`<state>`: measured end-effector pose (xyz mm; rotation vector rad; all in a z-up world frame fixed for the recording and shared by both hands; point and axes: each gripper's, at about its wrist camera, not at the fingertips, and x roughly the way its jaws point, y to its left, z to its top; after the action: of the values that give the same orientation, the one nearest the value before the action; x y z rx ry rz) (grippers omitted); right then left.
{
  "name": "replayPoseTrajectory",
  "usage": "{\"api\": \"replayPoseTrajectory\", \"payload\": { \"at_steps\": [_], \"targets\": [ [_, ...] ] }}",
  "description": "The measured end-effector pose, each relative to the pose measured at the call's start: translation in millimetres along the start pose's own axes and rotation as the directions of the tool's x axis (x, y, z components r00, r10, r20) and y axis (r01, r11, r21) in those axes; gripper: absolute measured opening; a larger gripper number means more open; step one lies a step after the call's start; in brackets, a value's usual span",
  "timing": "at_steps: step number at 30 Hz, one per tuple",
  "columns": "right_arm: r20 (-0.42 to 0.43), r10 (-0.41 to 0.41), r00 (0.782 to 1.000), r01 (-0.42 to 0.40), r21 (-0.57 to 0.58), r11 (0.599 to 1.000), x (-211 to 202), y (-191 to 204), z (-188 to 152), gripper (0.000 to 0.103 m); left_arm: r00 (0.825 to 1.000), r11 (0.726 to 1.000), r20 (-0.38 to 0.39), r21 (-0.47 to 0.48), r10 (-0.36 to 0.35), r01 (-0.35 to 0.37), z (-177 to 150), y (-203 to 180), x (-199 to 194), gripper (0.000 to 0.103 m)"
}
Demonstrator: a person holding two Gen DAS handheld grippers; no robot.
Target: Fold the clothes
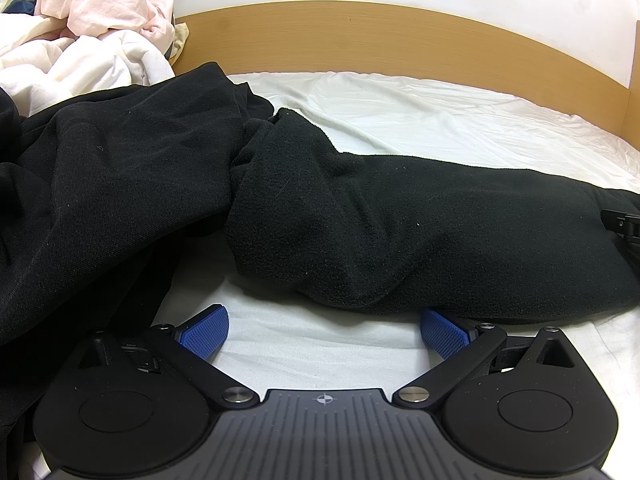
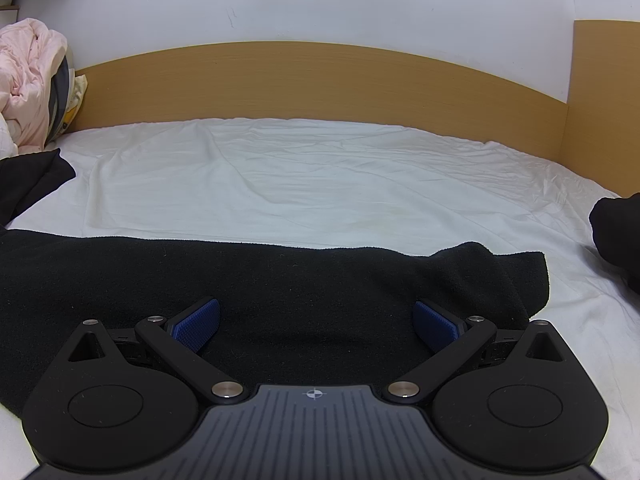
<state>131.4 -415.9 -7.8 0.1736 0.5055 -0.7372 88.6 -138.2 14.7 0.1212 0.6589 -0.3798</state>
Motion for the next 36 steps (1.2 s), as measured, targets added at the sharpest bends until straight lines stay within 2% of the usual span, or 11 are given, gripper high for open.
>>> {"api": "replayPoseTrajectory", "payload": {
  "at_steps": [30, 36],
  "targets": [
    [0.0, 0.0, 1.0, 0.0, 0.0, 1.0, 0.0, -0.2, 0.0, 0.103, 1.0, 1.0, 0.001, 0.001, -0.001, 0.001, 0.2, 0.1, 0.1, 0.102],
    [0.0, 0.0, 1.0, 0.0, 0.0, 1.0, 0.1, -0.1, 0.1, 0.103, 1.0, 0.999, 0.018, -0.031, 0.019, -0.018, -3.4, 2.8, -5.4, 0.102]
  ]
}}
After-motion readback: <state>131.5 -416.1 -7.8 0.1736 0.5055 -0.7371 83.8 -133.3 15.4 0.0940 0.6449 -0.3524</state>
